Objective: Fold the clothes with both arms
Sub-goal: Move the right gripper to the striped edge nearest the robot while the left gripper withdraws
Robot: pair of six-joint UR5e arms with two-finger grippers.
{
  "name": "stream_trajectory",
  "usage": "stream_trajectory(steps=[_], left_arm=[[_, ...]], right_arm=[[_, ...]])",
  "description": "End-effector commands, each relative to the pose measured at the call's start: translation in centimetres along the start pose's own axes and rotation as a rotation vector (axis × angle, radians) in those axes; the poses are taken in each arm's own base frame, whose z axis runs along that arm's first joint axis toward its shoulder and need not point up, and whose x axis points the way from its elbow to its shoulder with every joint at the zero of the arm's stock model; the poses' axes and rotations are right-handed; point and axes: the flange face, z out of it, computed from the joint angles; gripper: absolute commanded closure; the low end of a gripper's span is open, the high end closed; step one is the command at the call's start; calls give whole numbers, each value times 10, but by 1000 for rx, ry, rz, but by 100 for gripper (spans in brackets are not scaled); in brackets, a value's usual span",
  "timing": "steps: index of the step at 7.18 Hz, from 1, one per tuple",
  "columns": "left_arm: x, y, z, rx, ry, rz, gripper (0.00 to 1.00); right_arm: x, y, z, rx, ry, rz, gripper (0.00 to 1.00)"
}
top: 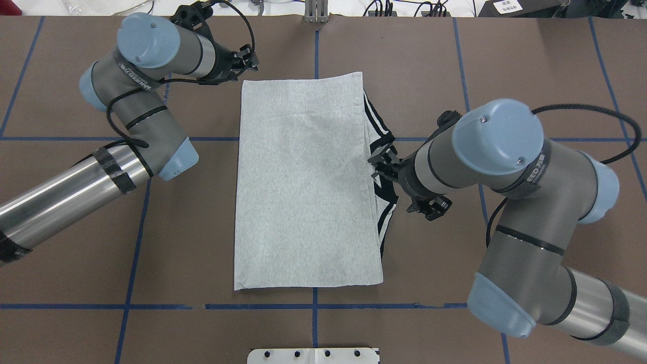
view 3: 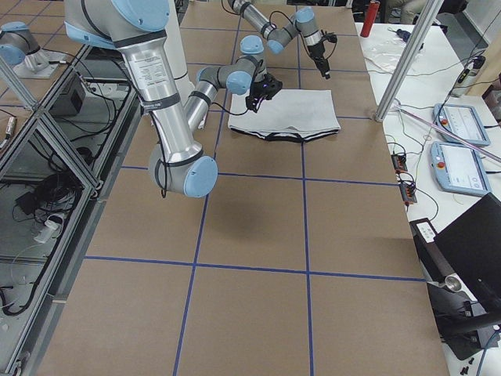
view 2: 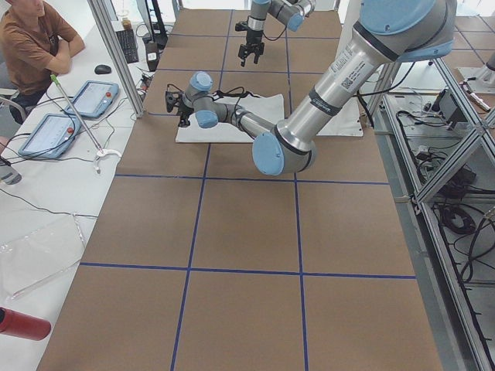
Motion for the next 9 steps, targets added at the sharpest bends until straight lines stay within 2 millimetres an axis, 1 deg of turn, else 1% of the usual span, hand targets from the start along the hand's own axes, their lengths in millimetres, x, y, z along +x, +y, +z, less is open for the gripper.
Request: stream_trajectory(steps=[1, 2, 3, 4, 5, 6, 7, 9], left_arm=[[-11, 10, -24, -17, 28, 3, 39], [-18, 11, -23, -17, 19, 1, 39], [-23, 16, -27, -21, 22, 2, 39], [-24, 16, -27, -21, 20, 2, 39], [-24, 18, -26, -22, 20, -11, 39], [-24, 18, -26, -21, 18, -31, 39], [-24, 18, -26, -21, 20, -31, 39], [-27, 18, -26, -19, 15, -32, 39]], right_arm=[[21, 54, 45, -8, 67, -63, 0], [32, 74, 73, -9, 108, -37, 0], [38, 94, 89, 26, 106, -21, 1], [37, 96, 91, 33, 104, -23, 1], [40, 94, 102, 43, 121, -19, 1], [39, 95, 101, 35, 106, -13, 1], [41, 94, 105, 39, 115, -18, 1], [43, 93, 117, 45, 127, -16, 1]])
